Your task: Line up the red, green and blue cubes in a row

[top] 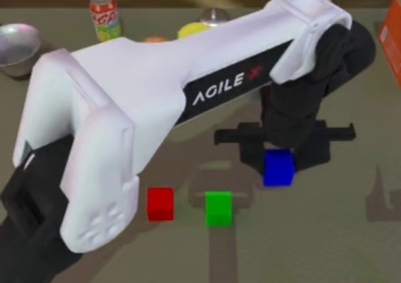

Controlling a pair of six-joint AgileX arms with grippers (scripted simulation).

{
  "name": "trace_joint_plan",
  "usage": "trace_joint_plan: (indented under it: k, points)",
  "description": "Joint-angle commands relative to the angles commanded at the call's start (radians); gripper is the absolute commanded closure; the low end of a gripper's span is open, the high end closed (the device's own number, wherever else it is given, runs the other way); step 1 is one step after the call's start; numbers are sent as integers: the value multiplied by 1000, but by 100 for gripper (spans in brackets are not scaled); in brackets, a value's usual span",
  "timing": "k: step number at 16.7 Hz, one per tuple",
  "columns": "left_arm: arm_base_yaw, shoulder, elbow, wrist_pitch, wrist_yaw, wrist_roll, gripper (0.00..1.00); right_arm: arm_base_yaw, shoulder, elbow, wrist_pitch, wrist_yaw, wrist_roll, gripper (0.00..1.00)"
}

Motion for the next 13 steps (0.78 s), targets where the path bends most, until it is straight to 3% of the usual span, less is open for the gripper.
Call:
trace_joint_plan:
  k: [7, 13]
  points:
    - [-17, -2, -18, 19, -1, -15, 100, 0, 0, 0, 0, 0, 0, 0]
    - [-17, 10, -202, 222, 0, -17, 100, 0, 0, 0, 0, 0, 0, 0]
